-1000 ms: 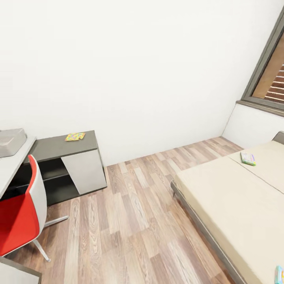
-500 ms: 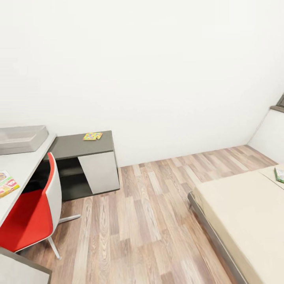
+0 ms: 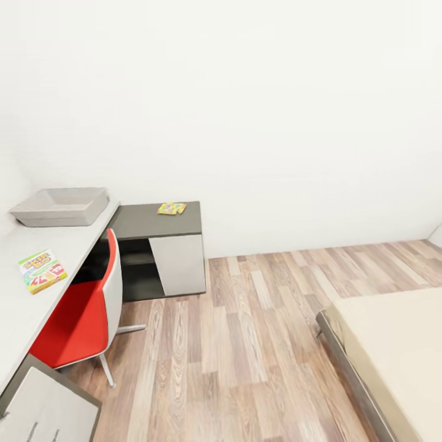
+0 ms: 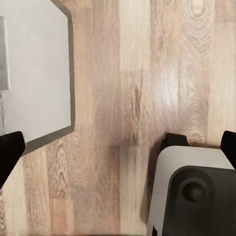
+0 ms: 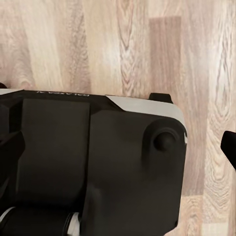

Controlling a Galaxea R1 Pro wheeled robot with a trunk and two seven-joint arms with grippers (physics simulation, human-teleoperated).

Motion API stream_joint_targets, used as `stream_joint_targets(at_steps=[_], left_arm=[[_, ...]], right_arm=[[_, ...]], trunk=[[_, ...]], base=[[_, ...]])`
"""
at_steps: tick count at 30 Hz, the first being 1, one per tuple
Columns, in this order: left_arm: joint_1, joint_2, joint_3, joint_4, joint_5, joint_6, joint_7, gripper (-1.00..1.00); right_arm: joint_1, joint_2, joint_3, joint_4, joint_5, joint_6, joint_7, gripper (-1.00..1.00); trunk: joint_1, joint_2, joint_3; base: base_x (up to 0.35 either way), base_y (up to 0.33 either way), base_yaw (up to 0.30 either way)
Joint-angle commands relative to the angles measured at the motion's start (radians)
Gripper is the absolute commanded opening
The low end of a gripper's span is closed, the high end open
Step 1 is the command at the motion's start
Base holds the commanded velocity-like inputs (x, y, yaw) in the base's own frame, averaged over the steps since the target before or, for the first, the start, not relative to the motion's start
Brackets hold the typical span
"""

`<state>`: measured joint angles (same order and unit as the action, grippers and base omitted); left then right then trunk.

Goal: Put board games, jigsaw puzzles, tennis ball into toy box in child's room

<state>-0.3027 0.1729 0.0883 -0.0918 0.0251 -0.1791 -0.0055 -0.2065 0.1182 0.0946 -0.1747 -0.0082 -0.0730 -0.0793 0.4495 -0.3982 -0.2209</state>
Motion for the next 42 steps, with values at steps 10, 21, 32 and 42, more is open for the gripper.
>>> stream_joint_targets(at_steps=[10, 21, 32, 42], left_arm=[[-0.001, -0.002, 0.004, 0.002, 0.003, -0.003, -0.001, 1.00], [-0.001, -0.004, 0.004, 0.003, 0.003, -0.005, -0.001, 1.00], [-0.001, -0.004, 0.004, 0.003, 0.003, -0.005, -0.001, 1.00], [-0.001, -0.004, 0.004, 0.003, 0.003, -0.005, -0.001, 1.00]], right_arm=[[-0.001, -0.001, 0.008, 0.000, -0.001, -0.002, -0.007, 1.00], [-0.001, -0.001, 0.007, 0.001, -0.002, -0.003, -0.007, 1.00], [-0.001, -0.002, 0.008, 0.000, -0.003, -0.004, -0.007, 1.00], [0.007, -0.004, 0.009, 0.006, 0.000, -0.072, -0.006, 1.00]], trunk=[[0.000, -0.002, -0.007], [0.000, -0.002, -0.016], [0.000, -0.002, -0.017], [0.000, -0.002, -0.017]], base=[[0.010, -0.006, 0.260], [0.149, -0.121, 0.210], [0.296, -0.009, 0.020], [0.303, 0.000, 0.000]])
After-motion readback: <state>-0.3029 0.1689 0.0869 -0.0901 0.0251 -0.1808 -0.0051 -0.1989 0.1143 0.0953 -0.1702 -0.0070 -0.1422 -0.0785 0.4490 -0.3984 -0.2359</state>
